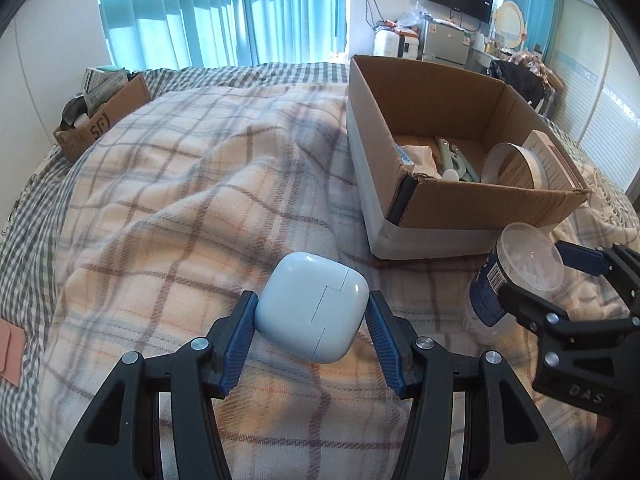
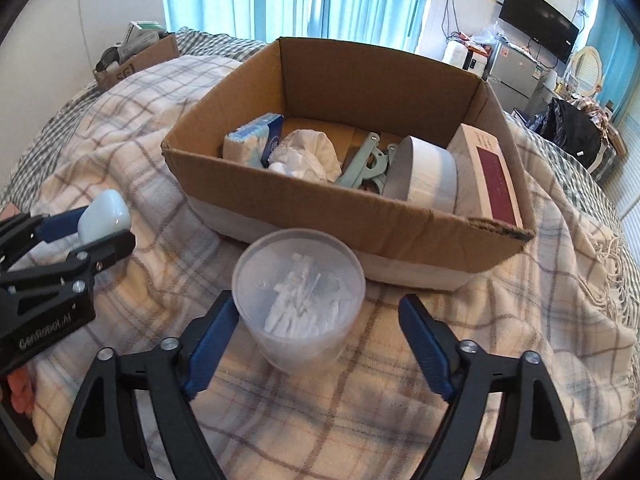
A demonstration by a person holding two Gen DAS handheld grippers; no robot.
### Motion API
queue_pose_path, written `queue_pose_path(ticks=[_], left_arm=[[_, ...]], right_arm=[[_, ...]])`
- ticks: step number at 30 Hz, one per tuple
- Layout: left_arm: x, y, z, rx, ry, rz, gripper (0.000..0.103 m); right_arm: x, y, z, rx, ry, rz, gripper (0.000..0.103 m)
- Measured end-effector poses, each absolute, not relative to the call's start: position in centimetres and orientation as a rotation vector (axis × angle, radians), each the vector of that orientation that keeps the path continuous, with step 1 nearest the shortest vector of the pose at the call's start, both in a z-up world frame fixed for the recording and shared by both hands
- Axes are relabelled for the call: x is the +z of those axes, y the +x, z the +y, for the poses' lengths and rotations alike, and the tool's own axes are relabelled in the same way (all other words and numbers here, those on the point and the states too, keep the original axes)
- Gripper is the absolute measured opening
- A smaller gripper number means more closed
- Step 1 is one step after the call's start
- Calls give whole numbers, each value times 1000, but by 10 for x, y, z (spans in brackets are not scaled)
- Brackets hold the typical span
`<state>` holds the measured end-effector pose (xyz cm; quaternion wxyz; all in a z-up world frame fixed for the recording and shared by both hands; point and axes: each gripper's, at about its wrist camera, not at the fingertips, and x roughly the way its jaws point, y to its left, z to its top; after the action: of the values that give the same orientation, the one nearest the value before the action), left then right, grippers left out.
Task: Organize objects
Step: 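Grasp the white earbud case with the left tool while the right tool grasps the clear tub, then carry the earbud case and clear tub into the cardboard box and release both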
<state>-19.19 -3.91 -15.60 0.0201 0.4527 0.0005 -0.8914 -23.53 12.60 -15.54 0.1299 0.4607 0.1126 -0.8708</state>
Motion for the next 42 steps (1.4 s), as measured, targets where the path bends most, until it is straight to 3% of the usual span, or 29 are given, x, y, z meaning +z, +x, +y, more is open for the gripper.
queue_pose_path(ticks=[2, 3, 10, 17, 21, 26, 34, 42], left_arm=[[-156, -191, -40, -2763, 1405, 5, 56], [-156, -190, -40, -2763, 1407, 10, 56], [-149, -182, -42, -2760, 1414, 42, 56], [-114, -162, -30, -2822, 1349, 24, 56], [-88, -155, -25, -2900, 1337, 90, 56], [-46, -156, -13, -2979, 1243, 38, 56], [6, -197, 2, -3054, 1096, -24, 56], [0, -268, 9, -3056, 1103, -23, 56]], right_arm=[[-156, -239, 121, -2524, 1344, 336, 74], [-157, -240, 119, -2512, 1348, 334, 62], [-134, -219, 118, -2529, 1262, 343, 62], [-69, -188, 135, -2608, 1074, 255, 62], [-24, -173, 140, -2659, 949, 283, 62], [23, -163, 145, -2711, 823, 311, 62], [75, -184, 151, -2769, 692, 312, 62], [75, -254, 147, -2784, 691, 315, 62]])
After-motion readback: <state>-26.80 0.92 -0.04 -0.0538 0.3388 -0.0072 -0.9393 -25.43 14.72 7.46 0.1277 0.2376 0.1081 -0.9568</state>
